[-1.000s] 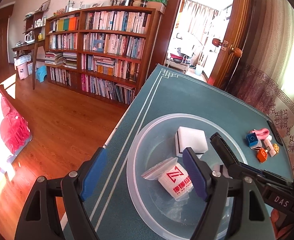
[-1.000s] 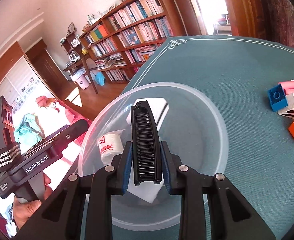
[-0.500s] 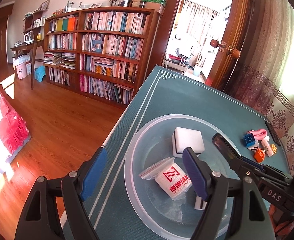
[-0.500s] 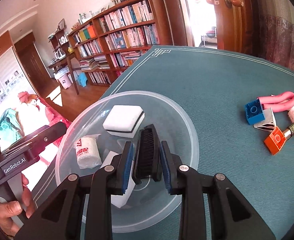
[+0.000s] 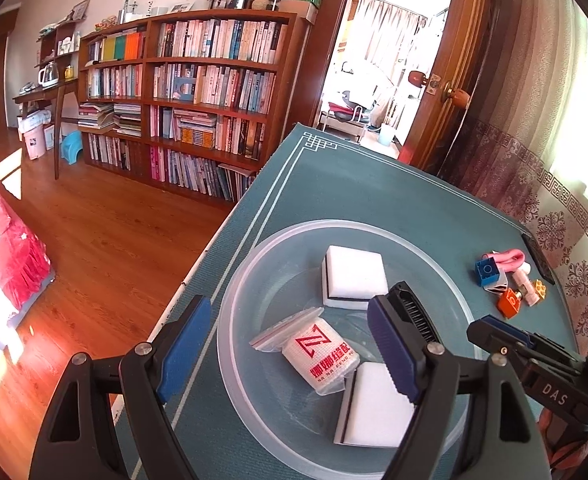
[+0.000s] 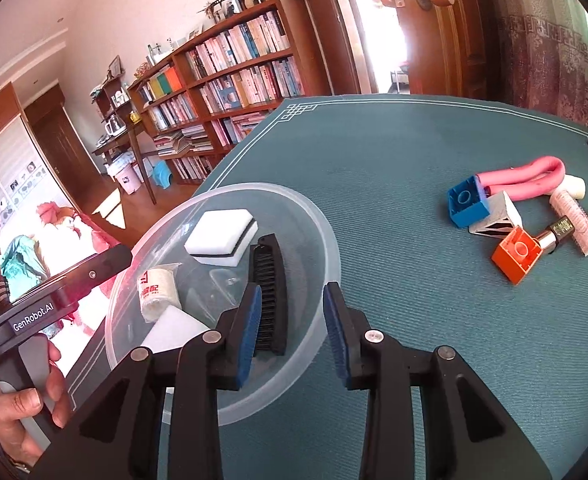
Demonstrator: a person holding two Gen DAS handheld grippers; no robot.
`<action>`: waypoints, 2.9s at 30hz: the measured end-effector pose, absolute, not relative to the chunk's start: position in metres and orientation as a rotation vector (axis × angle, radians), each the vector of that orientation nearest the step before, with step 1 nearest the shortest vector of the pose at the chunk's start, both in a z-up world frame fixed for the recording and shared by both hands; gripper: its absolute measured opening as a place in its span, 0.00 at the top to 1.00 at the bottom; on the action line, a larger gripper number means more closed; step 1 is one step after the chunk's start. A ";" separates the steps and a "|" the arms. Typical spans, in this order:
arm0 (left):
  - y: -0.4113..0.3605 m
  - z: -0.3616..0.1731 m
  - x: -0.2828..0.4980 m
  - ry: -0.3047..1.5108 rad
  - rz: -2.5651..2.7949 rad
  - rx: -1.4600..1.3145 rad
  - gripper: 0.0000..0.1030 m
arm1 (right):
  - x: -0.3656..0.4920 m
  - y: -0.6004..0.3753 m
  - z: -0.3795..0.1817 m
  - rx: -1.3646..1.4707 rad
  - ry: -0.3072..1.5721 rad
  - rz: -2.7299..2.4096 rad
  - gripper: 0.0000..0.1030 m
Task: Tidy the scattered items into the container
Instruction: 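Lower the black comb into the bowl and open the right tool, then grasp the orange toy brick with the left tool, then grasp the pink hair roller with the right tool while the left tool holds the orange brick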
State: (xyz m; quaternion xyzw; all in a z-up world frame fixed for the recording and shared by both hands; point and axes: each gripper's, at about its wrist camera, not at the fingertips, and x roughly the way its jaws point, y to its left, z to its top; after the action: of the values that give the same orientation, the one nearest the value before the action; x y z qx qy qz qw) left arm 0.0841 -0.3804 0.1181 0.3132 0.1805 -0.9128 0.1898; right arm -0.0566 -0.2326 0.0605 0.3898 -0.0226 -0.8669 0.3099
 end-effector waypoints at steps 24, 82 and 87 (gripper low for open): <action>-0.267 0.131 0.025 0.305 -2.769 0.991 0.11 | -0.088 -0.080 0.039 1.152 -0.239 -2.557 0.66; -0.140 0.079 -0.113 0.233 -2.898 1.197 0.64 | -0.119 -0.020 0.032 1.197 -0.333 -2.691 0.65; -0.148 0.081 -0.112 0.306 -2.905 1.200 0.64 | -0.147 -0.025 0.047 1.180 -0.247 -2.733 0.65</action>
State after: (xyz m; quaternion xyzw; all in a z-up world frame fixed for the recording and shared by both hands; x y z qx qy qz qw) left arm -0.1124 -0.1477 0.0811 0.3801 0.0970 -0.9198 -0.0084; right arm -0.1475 -0.0252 0.0471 0.3939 -0.0824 -0.9122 0.0772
